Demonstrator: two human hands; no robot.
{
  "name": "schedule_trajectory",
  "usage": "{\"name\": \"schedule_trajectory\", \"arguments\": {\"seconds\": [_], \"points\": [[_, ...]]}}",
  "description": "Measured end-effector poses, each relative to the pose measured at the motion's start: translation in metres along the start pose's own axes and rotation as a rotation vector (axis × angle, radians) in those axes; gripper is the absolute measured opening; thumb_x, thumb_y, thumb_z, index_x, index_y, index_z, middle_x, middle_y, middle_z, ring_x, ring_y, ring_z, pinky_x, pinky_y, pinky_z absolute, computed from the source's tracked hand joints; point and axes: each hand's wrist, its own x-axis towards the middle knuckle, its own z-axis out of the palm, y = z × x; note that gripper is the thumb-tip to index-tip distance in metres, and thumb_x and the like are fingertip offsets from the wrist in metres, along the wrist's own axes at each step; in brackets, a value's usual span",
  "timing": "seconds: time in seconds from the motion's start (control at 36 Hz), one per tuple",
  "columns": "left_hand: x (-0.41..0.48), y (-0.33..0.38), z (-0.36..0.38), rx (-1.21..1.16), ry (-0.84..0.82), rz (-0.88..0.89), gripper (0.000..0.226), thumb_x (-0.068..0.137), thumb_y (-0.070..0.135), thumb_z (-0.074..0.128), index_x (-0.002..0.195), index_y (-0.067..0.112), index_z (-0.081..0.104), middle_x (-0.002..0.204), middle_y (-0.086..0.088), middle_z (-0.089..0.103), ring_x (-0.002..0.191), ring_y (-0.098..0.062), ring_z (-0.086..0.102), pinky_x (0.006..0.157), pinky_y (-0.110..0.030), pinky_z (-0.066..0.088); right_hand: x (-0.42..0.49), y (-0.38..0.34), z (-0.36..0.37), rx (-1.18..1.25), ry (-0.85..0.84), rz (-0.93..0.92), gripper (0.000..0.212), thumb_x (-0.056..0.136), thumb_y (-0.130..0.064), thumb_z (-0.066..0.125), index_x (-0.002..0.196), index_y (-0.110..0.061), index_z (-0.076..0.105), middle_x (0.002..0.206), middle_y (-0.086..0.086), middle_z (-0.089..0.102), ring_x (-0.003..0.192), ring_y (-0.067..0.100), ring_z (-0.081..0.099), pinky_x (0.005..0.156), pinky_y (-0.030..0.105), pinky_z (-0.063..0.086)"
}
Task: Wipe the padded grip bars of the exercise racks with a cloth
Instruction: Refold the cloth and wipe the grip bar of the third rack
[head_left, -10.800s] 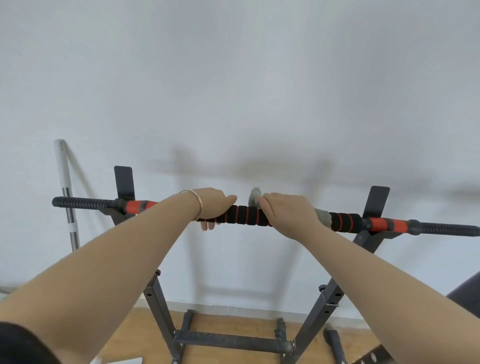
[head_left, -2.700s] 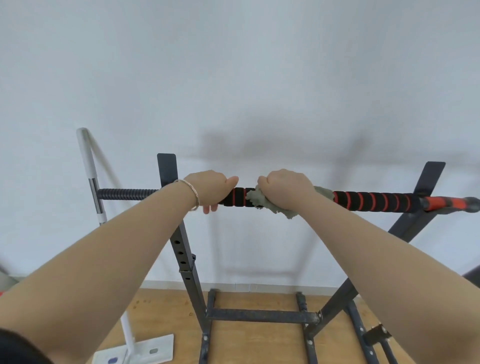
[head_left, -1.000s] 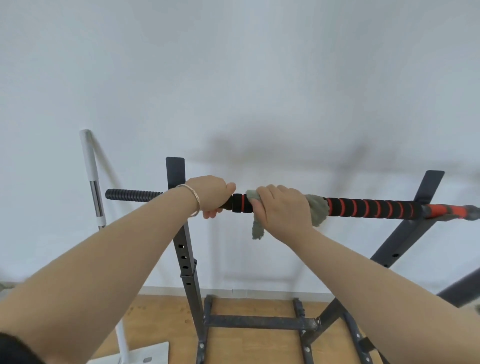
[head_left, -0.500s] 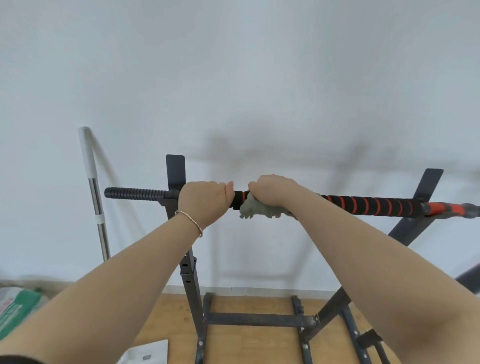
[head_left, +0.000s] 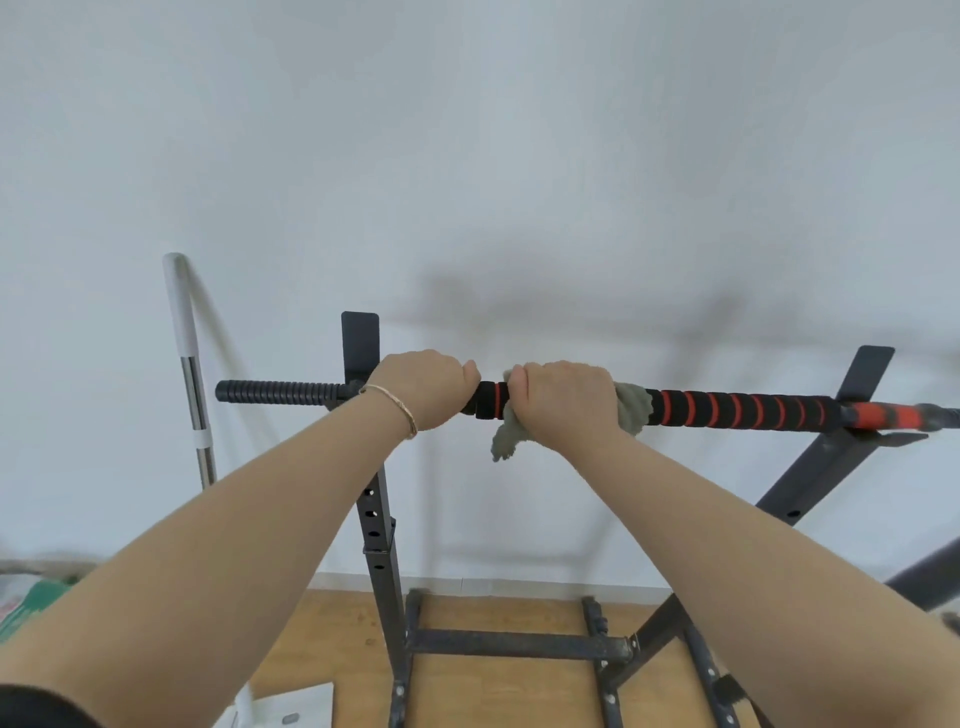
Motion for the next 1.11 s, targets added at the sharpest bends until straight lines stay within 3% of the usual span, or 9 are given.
{"name": "schedule_trajectory", "arguments": {"seconds": [0.14, 0.22, 0.28, 0.36, 0.47, 0.58, 0.78, 1.0, 1.11], "points": [[-0.011, 0.008, 0.013, 0.098, 0.199, -0.070, 0.019, 0.091, 0.015, 0.048, 0.109, 0.019, 0.047, 0.055, 0.001, 0.036, 0.042, -0.015, 0.032, 0.044, -0.024, 0.023, 0.037, 0.015, -0.028, 0.501, -0.709, 0.184, 0.030, 0.092, -0.028, 0.039, 0.089, -0.013, 0.065, 0.069, 0.004, 0.067, 0.063, 0.026, 0.063, 0.062, 0.031, 0.046], [-0.022, 0.013, 0.017, 0.134, 0.261, -0.154, 0.011, 0.090, 0.018, 0.056, 0.098, 0.024, 0.061, 0.049, 0.005, 0.018, 0.037, -0.016, 0.022, 0.045, -0.020, 0.016, 0.046, 0.019, -0.034, 0.798, -0.891, 0.274, 0.040, 0.088, -0.028, 0.037, 0.088, -0.008, 0.072, 0.074, 0.015, 0.073, 0.056, 0.030, 0.065, 0.066, 0.036, 0.050], [-0.024, 0.014, 0.018, 0.188, 0.272, -0.152, 0.017, 0.090, 0.016, 0.057, 0.104, 0.024, 0.060, 0.051, 0.004, 0.017, 0.040, -0.019, 0.029, 0.045, -0.020, 0.016, 0.045, 0.015, -0.030, 0.679, -0.822, 0.243, 0.037, 0.091, -0.021, 0.038, 0.095, -0.005, 0.071, 0.078, 0.013, 0.074, 0.069, 0.032, 0.071, 0.067, 0.036, 0.050], [-0.015, 0.011, 0.014, 0.098, 0.177, -0.116, 0.024, 0.090, 0.010, 0.051, 0.111, 0.019, 0.046, 0.059, 0.002, 0.035, 0.046, -0.018, 0.033, 0.044, -0.024, 0.023, 0.027, 0.008, -0.015, 0.197, -0.337, 0.059, 0.025, 0.098, -0.021, 0.042, 0.112, -0.018, 0.062, 0.095, -0.001, 0.065, 0.089, 0.028, 0.063, 0.064, 0.033, 0.046], [0.004, -0.006, -0.009, -0.351, -0.126, -0.146, 0.015, 0.093, 0.017, 0.041, 0.087, 0.009, 0.052, 0.068, -0.001, 0.067, 0.056, -0.023, 0.062, 0.054, -0.030, 0.043, 0.007, -0.003, -0.003, 0.249, -0.023, 0.141, 0.023, 0.099, -0.035, 0.037, 0.098, -0.015, 0.049, 0.090, -0.001, 0.052, 0.075, 0.025, 0.053, 0.053, 0.032, 0.033], [0.007, -0.016, -0.018, -0.732, -0.405, -0.218, 0.054, 0.092, 0.035, 0.025, 0.076, 0.004, 0.066, 0.064, -0.009, 0.073, 0.056, -0.024, 0.070, 0.066, -0.031, 0.053, 0.003, -0.001, -0.001, 0.125, -0.043, -0.029, 0.019, 0.093, -0.030, 0.057, 0.087, -0.019, 0.044, 0.066, -0.004, 0.040, 0.052, 0.026, 0.045, 0.046, 0.025, 0.020], [0.002, -0.013, 0.003, -0.063, -0.041, 0.022, 0.018, 0.090, 0.005, 0.049, 0.090, 0.014, 0.033, 0.071, -0.004, 0.049, 0.058, -0.022, 0.047, 0.049, -0.032, 0.039, 0.021, 0.006, 0.002, 0.126, -0.277, -0.027, 0.020, 0.092, -0.021, 0.043, 0.074, -0.022, 0.034, 0.063, -0.003, 0.049, 0.055, 0.020, 0.042, 0.048, 0.028, 0.026], [-0.008, -0.001, 0.014, 0.061, 0.215, -0.045, 0.014, 0.092, 0.012, 0.043, 0.104, 0.019, 0.039, 0.060, 0.000, 0.040, 0.046, -0.018, 0.036, 0.045, -0.026, 0.029, 0.056, 0.024, -0.019, 0.727, -0.857, 0.223, 0.035, 0.100, -0.032, 0.033, 0.082, -0.018, 0.059, 0.090, 0.002, 0.064, 0.073, 0.017, 0.058, 0.062, 0.034, 0.038], [-0.011, 0.005, 0.014, 0.090, 0.214, -0.095, 0.014, 0.087, 0.007, 0.046, 0.095, 0.018, 0.041, 0.058, 0.000, 0.039, 0.045, -0.016, 0.033, 0.046, -0.024, 0.026, 0.054, 0.021, -0.025, 0.717, -0.838, 0.222, 0.034, 0.099, -0.029, 0.035, 0.081, -0.014, 0.059, 0.084, 0.002, 0.062, 0.069, 0.018, 0.056, 0.060, 0.033, 0.037]]}}
